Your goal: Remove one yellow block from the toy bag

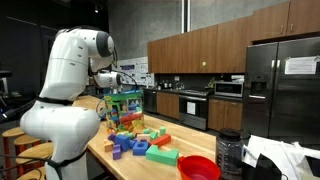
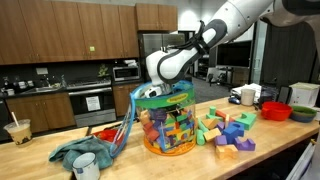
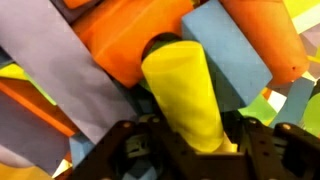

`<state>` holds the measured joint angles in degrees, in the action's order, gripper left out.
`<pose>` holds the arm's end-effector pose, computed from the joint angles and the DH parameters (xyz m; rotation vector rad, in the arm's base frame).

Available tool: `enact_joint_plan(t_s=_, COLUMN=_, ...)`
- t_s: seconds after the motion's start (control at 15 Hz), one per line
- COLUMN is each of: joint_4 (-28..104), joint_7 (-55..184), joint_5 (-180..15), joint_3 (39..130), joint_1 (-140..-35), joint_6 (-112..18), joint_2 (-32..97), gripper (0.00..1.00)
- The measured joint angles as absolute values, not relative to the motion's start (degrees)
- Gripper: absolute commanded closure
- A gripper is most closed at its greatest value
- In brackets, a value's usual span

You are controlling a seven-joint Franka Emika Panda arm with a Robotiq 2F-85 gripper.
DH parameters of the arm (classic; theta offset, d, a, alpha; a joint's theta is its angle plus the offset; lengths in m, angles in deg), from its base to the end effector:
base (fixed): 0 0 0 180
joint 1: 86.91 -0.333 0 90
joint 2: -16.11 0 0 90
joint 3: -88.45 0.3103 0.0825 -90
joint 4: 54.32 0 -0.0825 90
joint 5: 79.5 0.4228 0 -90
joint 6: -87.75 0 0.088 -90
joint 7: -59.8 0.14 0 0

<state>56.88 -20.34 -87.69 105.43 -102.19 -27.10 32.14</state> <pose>0.5224 0.3127 0.2697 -1.6233 -2.6205 0.3103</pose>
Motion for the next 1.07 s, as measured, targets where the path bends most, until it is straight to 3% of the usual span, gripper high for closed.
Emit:
enact_joint_plan(t_s=0.47, joint_4=54.61, joint_7=-21.26, joint_5=-93.69, joint_3=104.11, joint_1=-101.65, joint_6=-22.20, joint_2=32.05, gripper=0.81)
enact_joint_plan(t_s=1.07, joint_4=45.82, joint_7=-25.53, joint_5=-99.74, joint_3=102.03, joint_1=-100.30, joint_6=-16.68, joint_2=32.04, gripper=0.82)
